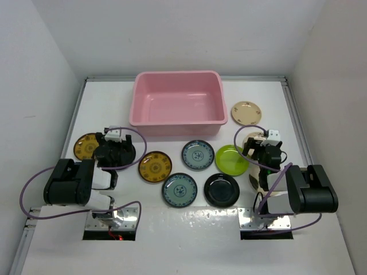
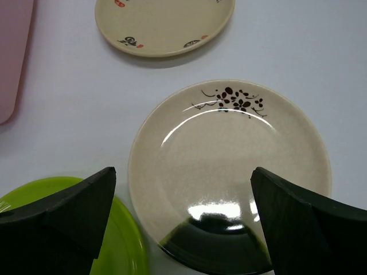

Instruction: Place the plates into the plastic bin on the countertop

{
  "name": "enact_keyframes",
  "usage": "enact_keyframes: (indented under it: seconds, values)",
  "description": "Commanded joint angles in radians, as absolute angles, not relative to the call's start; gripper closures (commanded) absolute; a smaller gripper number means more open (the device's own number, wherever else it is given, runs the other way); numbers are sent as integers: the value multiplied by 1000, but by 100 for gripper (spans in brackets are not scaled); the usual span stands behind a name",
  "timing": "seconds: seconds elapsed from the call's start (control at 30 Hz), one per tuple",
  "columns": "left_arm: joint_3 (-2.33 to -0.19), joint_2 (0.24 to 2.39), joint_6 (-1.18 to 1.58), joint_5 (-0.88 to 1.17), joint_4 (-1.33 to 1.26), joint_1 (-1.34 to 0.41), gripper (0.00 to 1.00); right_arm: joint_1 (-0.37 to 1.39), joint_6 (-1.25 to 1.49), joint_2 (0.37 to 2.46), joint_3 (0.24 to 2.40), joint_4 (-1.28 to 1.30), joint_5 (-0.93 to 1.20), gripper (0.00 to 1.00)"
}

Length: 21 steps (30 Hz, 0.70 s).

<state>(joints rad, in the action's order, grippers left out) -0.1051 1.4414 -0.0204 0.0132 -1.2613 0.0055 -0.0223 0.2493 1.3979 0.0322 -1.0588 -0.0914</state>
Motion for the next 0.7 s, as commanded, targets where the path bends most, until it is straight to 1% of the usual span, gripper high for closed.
enact_keyframes:
  seconds: [0.0, 0.03, 0.07, 0.1, 0.13, 0.17, 0.2, 0.23, 0.27, 0.3, 0.33, 0.37, 0.4, 0.43, 0.47, 0.53, 0.57, 0.6, 0.63, 0.67]
  values:
    - [-123, 1428, -8, 20, -1298, 8, 0, -17, 233, 1321, 44, -914, -58, 0]
    - [-123, 1428, -8, 20, -1298, 8, 0, -18, 230, 1292, 164, -718, -64, 0]
    - [-123, 1428, -8, 20, -1298, 8, 0, -15, 232, 1225, 217, -624, -84, 0]
    - [-123, 1428, -8, 20, -1311, 8, 0, -17, 250, 1213, 271, -539, -89, 0]
    - [-123, 1419, 11, 2, -1325, 8, 0, -15, 244, 1204, 385, -317, -94, 0]
    - [-141, 1389, 26, -11, -1252, 21, 0, -9, 218, 1197, 507, -246, -106, 0]
    - [-263, 1282, 43, -34, -948, 21, 0, -9, 200, 1200, 626, -180, -124, 0]
    - [-358, 1237, 7, -16, -757, 38, 0, 32, 122, 1215, 682, -19, -152, 0]
    - [-452, 1217, -56, 14, -603, 38, 0, 58, 94, 1223, 783, 32, -234, 0]
    - [-617, 1216, -130, 26, -380, 49, 0, 93, 46, 1247, 883, 63, -336, 0]
    - [-683, 1216, -130, -19, -301, 49, 0, 110, 10, 1274, 920, 108, -416, 0]
    - [-736, 1216, -118, -78, -254, 49, 0, 124, -35, 1291, 957, 133, -443, 0]
    - [-777, 1216, -107, -133, -223, 49, 0, 130, -35, 1340, 1057, 153, -477, 0]
    - [-842, 1216, -107, -209, -188, 49, 0, 132, -6, 1363, 1090, 164, -471, 0]
    - [-873, 1216, -98, -233, -175, 49, 0, 133, 50, 1385, 1151, 219, -469, 0]
    - [-984, 1256, -28, -296, -105, 49, 0, 112, 319, 1468, 1210, 254, -472, 0]
    - [-1023, 1296, 4, -296, -72, 60, 0, 80, 327, 1486, 1244, 290, -398, 0]
    - [-1055, 1313, 30, -261, -39, 69, 0, 51, 336, 1556, 1282, 294, -203, 6]
    - [-1115, 1328, 44, -211, 32, 80, 0, 37, 360, 1586, 1329, 302, -58, 9]
    - [-1138, 1341, 44, -66, 67, 107, 0, 23, 483, 1650, 1353, 330, -25, 15]
